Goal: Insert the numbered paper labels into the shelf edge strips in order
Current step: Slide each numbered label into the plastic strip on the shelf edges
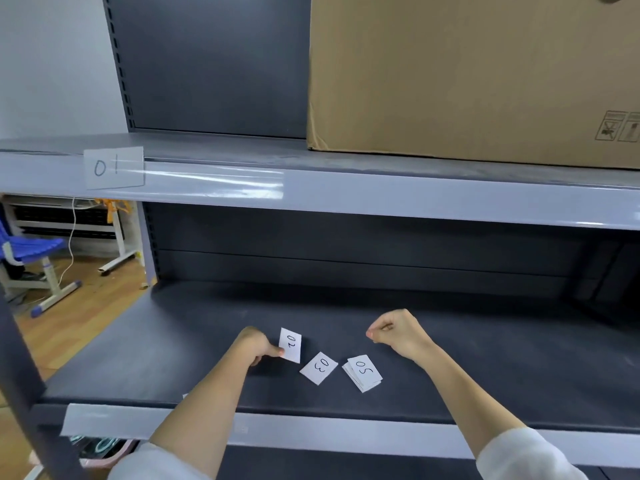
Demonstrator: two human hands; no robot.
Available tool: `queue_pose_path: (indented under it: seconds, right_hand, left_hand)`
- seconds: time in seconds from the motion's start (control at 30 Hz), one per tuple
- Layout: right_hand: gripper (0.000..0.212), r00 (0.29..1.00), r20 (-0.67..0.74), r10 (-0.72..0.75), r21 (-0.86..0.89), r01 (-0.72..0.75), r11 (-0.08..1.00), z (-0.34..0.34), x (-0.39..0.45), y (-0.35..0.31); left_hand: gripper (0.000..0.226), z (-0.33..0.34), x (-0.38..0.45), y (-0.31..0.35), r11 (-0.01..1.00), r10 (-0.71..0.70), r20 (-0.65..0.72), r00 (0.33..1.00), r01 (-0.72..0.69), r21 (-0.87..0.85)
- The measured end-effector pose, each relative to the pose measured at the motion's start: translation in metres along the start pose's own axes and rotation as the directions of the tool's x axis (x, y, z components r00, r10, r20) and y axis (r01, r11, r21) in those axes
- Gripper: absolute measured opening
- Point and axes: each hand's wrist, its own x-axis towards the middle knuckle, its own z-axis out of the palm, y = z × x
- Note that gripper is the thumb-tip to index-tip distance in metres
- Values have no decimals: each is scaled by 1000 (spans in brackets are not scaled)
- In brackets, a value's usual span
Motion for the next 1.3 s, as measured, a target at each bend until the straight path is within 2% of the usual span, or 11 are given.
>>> queue_pose_path:
  seconds: [0.07,0.17,0.27,0.37,0.43,0.5,0.6,0.73,0.97,1.13,1.3]
  right_hand:
    - [32,1000,-3,9,-8,-9,1000,-1,-1,3]
    - [32,1000,-14,27,-17,-27,999,-4,-2,7]
    - [31,999,-26,37,-10,-37,999,-9,-3,8]
    - [29,999,-33,35,-5,-35,999,-14,-3,8]
    - [26,999,-35,35,-9,-35,999,-14,-3,9]
    - [26,999,-36,35,-10,-36,999,-14,-3,10]
    - [30,998,-44,41,-15,-41,999,-15,-3,11]
    - [32,996,-64,55,-29,-57,998,-20,-8,16]
    - [32,987,-119,112,-38,-118,992,-36,-17,28]
    - [31,979,-143,143,-39,-150,988,-41,-20,35]
    - [31,975,-155,161,-36,-169,985,-40,-21,39]
  left_hand:
    - [49,4,11,-6,998,-31,9,999,31,52]
    - [31,13,22,-14,995,-37,40,999,32,97]
    - [47,19,19,-15,995,-56,-15,998,57,79]
    - [42,18,16,-8,985,-22,-60,998,32,167]
    - [36,16,14,2,973,65,-82,995,-45,228]
    - [28,18,16,17,954,223,-55,973,-207,217]
    - [16,30,16,36,873,468,50,883,-470,128]
    - [24,43,19,50,763,606,148,782,-624,171]
    - [21,43,30,66,702,604,278,747,-664,258]
    - [18,36,37,67,715,573,231,786,-617,328]
    - [29,32,44,63,712,503,318,804,-594,376]
